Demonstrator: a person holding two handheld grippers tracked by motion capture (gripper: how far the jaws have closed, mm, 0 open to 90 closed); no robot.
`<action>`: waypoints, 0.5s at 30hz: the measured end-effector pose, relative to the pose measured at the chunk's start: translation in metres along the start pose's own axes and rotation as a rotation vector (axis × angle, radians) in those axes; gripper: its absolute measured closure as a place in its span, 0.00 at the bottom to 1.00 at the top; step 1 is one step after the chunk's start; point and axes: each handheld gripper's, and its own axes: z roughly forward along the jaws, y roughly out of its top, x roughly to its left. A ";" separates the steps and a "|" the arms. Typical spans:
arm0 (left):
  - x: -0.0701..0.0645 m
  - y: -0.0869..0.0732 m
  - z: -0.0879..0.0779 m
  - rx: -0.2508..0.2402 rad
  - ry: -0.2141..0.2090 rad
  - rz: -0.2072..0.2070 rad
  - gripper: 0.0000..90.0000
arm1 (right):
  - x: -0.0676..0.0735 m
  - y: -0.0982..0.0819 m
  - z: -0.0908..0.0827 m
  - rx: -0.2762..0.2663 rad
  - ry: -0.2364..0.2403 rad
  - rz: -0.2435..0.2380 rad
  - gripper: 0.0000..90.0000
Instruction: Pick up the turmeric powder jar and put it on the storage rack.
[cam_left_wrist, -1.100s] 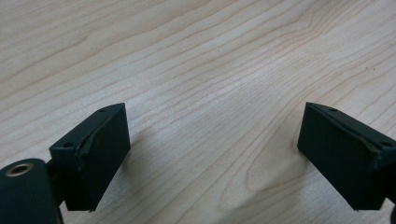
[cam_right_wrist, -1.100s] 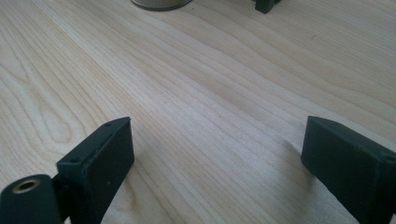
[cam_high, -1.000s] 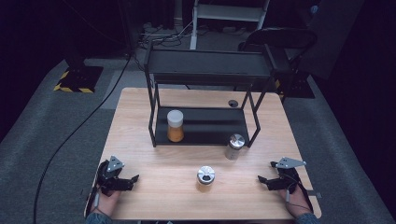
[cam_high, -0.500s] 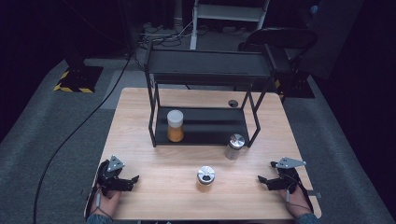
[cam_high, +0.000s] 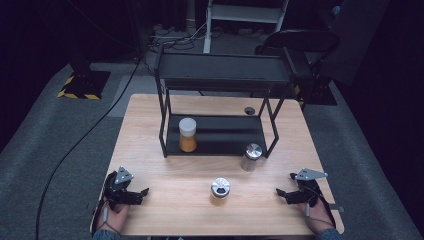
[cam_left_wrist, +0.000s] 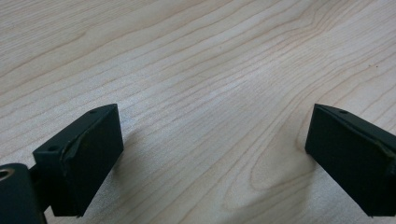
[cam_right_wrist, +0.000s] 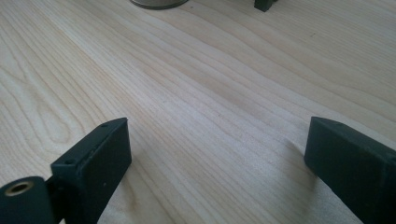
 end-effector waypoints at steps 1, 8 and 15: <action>0.000 0.000 0.000 0.000 -0.001 0.000 0.05 | 0.000 0.000 0.000 0.000 -0.001 0.001 0.07; 0.000 0.000 0.000 0.000 0.000 0.000 0.05 | 0.002 -0.002 -0.002 -0.012 -0.006 -0.011 0.03; 0.000 0.000 0.000 0.000 0.000 0.000 0.05 | 0.003 0.000 -0.010 -0.032 -0.008 -0.014 0.03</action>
